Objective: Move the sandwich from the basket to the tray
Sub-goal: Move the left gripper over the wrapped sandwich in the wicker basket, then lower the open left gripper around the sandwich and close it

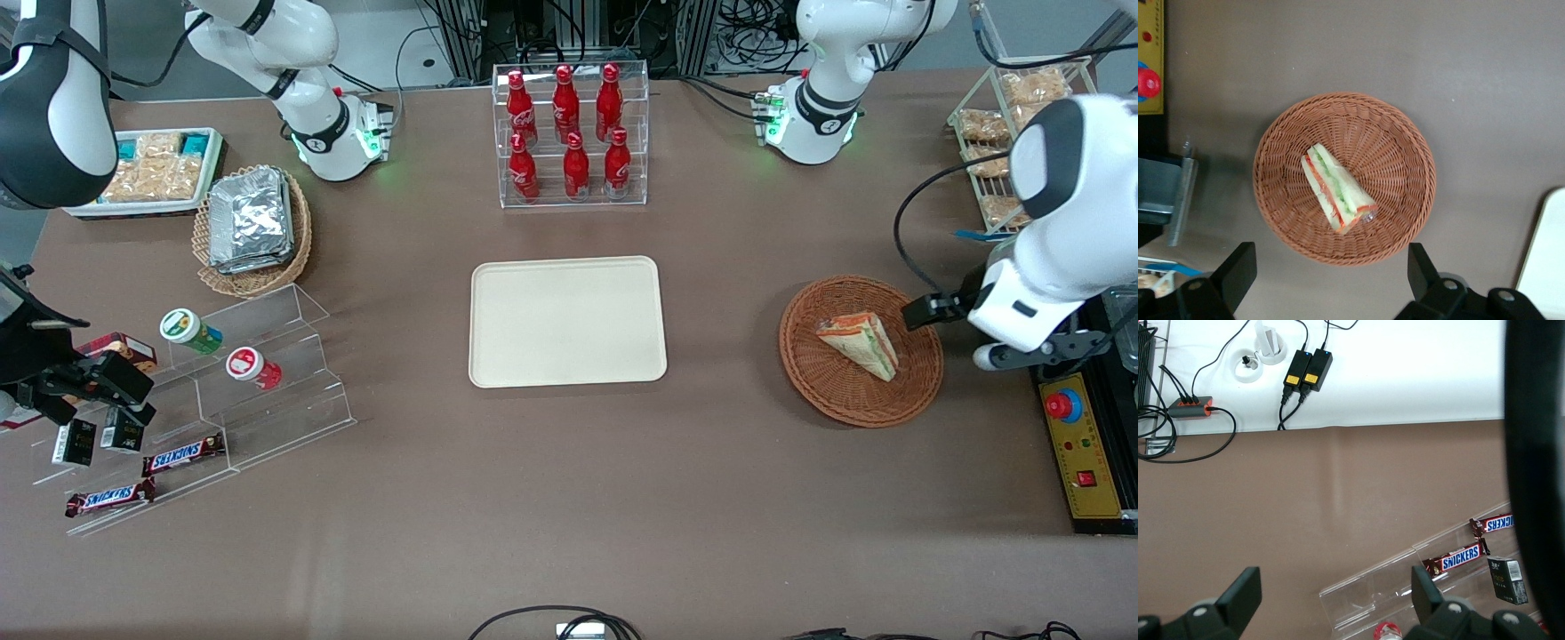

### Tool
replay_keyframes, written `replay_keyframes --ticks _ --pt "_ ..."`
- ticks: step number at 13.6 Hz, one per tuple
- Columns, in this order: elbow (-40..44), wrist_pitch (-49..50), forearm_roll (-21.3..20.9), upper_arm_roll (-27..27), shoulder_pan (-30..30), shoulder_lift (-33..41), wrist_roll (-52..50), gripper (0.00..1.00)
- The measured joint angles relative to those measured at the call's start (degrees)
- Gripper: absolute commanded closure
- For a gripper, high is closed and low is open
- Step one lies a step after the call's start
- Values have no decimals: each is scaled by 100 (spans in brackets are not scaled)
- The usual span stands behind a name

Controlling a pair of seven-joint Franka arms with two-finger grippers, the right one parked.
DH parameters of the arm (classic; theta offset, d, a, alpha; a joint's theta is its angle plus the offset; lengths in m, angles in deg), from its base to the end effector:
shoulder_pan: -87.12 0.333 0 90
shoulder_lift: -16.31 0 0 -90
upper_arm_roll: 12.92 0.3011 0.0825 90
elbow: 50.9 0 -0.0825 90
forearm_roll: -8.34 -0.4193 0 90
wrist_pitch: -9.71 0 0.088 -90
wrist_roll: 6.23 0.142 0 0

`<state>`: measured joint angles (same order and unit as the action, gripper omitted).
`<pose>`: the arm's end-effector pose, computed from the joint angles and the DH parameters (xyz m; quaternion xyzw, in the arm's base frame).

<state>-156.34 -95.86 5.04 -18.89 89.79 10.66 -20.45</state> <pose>0.6060 -0.0274 0.4012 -0.9949 -0.0860 0.0439 0.0292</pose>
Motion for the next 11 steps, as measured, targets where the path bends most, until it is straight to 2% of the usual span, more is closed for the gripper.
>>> replay_keyframes --ticks 7,11 --pt "-1501 -1598 -4 1 0 11 -1260 0" --pt "-1995 -2206 -5 1 0 23 -1806 0"
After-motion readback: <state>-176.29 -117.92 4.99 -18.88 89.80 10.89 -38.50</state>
